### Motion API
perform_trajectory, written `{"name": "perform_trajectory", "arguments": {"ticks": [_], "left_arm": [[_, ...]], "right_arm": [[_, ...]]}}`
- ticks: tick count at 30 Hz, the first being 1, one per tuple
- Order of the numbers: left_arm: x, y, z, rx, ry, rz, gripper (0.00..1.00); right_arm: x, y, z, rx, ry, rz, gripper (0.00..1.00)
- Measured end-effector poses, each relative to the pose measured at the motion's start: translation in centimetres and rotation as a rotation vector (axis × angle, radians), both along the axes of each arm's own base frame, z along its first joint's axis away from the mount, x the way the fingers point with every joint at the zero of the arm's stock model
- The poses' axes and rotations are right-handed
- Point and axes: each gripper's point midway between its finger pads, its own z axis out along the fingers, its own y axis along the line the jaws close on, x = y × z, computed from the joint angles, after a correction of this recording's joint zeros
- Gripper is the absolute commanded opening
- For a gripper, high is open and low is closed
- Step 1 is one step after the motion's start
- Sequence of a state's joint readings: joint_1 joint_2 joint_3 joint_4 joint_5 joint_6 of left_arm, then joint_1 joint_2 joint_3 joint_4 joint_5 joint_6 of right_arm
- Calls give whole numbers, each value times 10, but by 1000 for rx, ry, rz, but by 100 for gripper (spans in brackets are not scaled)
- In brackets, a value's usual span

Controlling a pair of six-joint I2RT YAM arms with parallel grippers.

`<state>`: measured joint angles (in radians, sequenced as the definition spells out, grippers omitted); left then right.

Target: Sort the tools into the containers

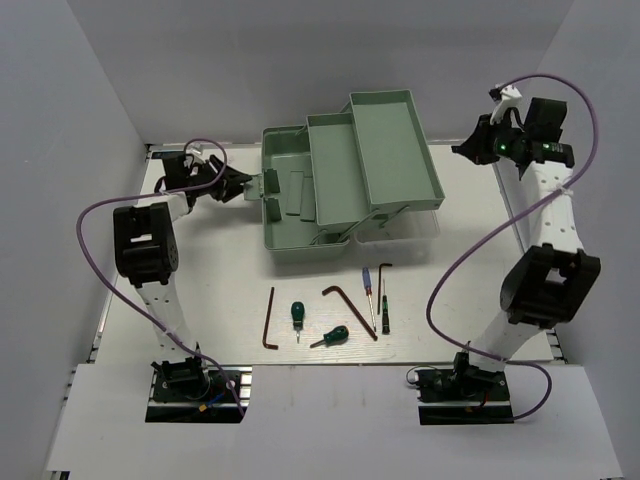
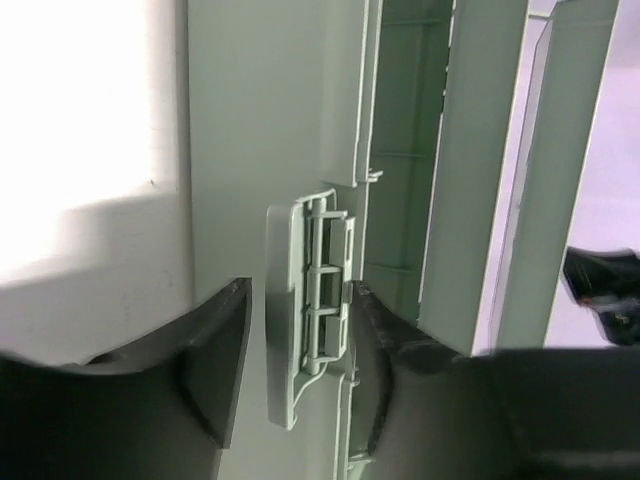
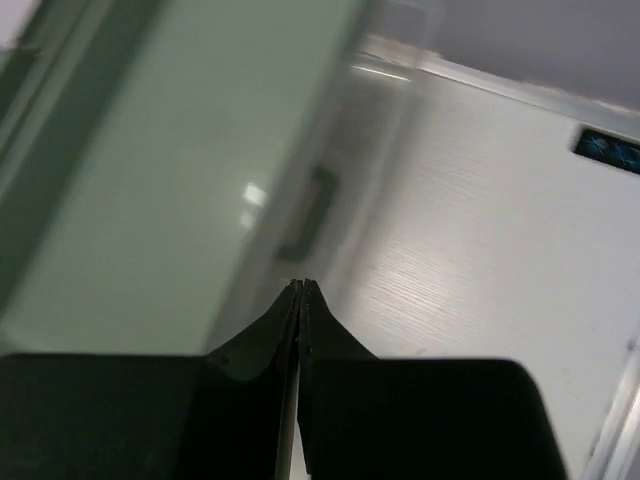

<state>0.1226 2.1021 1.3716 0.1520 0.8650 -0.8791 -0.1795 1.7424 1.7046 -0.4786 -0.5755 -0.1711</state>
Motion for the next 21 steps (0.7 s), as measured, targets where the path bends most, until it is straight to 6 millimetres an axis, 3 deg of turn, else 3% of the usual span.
{"name": "perform_trajectory", "arguments": {"ticks": [3, 5, 6, 7, 8, 9, 11, 13, 14, 15, 18, 21], "left_arm": [[3, 2, 5, 5, -15, 2, 69], [7, 7, 12, 25, -26, 6, 70], [6, 9, 10, 48, -20, 7, 70], [11, 12, 22, 86, -42, 8, 71], [14, 15, 30, 127, -56, 15, 71], [16, 19, 42, 182, -83, 20, 71], [10, 28, 75, 305, -146, 44, 69], [-12, 30, 115, 400, -209, 58, 57], [-25, 29, 133, 440, -247, 65, 37], [-45, 26, 153, 479, -286, 71, 34], [-108, 15, 185, 570, -376, 56, 35], [-158, 4, 170, 600, -372, 8, 41]], "right_arm": [[-44, 36, 25, 4, -34, 207, 0], [-76, 64, 19, -6, -9, 345, 3], [-95, 78, 9, -12, 24, 404, 8], [-113, 93, -8, -11, 67, 458, 13], [-133, 107, -28, -17, 111, 510, 30], [-147, 121, -48, -37, 121, 559, 35], [-167, 143, -69, -64, 123, 620, 45], [-191, 158, -73, -76, 116, 665, 47], [-198, 164, -73, -91, 100, 675, 47], [-205, 169, -75, -105, 89, 685, 48], [-216, 180, -79, -139, 33, 676, 51], [-208, 181, -80, -165, -31, 608, 52]]}}
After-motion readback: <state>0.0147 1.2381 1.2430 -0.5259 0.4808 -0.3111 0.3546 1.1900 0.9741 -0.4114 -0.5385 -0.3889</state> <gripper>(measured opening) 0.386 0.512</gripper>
